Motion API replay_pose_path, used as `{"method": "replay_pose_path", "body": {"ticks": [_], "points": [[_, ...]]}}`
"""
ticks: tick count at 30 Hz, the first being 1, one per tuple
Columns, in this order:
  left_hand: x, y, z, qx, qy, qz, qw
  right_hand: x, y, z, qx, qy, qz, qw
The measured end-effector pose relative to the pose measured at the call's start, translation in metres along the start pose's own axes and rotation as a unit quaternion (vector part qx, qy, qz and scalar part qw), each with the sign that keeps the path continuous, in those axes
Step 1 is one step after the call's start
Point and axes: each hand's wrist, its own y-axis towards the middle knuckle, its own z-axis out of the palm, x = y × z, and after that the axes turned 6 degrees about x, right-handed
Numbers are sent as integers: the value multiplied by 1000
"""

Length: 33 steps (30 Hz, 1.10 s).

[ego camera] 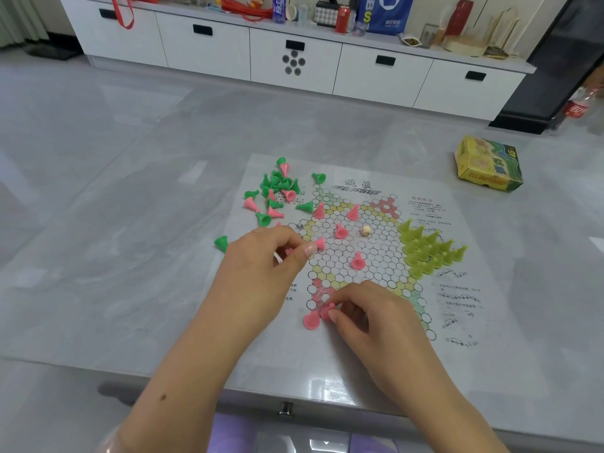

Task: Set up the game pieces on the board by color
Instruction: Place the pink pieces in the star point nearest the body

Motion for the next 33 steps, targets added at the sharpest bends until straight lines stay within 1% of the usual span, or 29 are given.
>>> {"method": "replay_pose_path", "body": {"ticks": [3, 5, 9, 12, 14, 17, 22, 25, 33], "points": [[3, 1, 0, -11, 40, 5, 999, 0, 0, 0, 3, 1, 4, 1000], [5, 2, -1, -7, 48, 4, 999, 0, 0, -1, 11, 16, 10, 1000], [9, 0, -2, 51, 76, 4, 996, 0, 0, -8, 12, 60, 27, 998], [14, -1, 0, 95, 104, -13, 990, -3, 1, -8, 0, 62, 39, 997], [16, -2, 1, 106, 128, -14, 986, -3, 2, -8, -2, 66, 45, 997], [17, -2, 2, 99, 118, -9, 988, -3, 2, -8, -4, 77, 50, 996], [13, -1, 6, 108, 137, 32, 984, -3, 3, -8, 6, 74, 50, 996], [14, 1, 9, 110, 137, 31, 984, -4, 2, -10, -1, 83, 55, 995], [13, -2, 9, 161, 162, 60, 972, -5, 0, -15, -11, 82, 58, 995]]}}
